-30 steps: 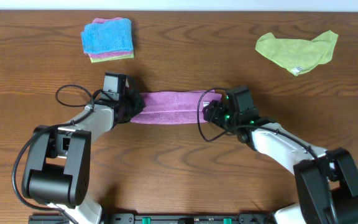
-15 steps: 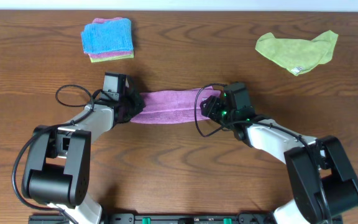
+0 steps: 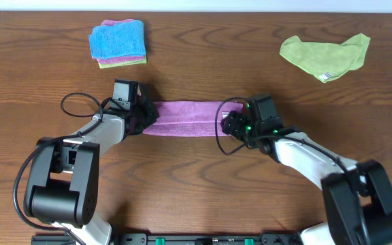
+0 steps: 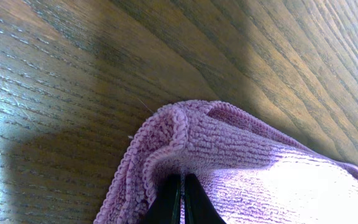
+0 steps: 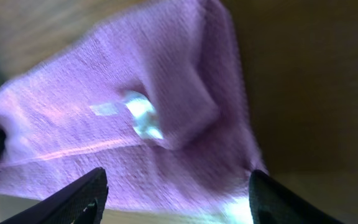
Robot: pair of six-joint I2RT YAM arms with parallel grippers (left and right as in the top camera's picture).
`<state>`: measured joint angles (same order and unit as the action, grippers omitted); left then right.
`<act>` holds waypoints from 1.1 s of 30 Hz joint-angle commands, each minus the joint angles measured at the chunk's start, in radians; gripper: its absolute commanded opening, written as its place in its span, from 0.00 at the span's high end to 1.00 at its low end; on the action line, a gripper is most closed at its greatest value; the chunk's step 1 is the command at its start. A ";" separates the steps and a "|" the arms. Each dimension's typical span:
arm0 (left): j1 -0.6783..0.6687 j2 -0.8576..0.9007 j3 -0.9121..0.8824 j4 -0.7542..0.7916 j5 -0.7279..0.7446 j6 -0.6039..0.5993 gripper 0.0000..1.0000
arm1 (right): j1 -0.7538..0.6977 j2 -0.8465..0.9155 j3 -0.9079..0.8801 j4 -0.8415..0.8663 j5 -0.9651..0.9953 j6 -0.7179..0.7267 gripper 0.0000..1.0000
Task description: Fold the cloth
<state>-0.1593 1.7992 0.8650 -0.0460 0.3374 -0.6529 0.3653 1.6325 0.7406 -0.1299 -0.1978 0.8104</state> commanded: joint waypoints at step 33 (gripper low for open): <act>-0.004 0.032 0.002 -0.032 -0.004 0.018 0.94 | -0.018 0.113 -0.015 0.151 -0.020 0.019 0.41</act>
<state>-0.1593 1.7992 0.8684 -0.0555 0.3401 -0.6533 0.3386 1.6985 0.7338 0.0166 -0.1989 0.8040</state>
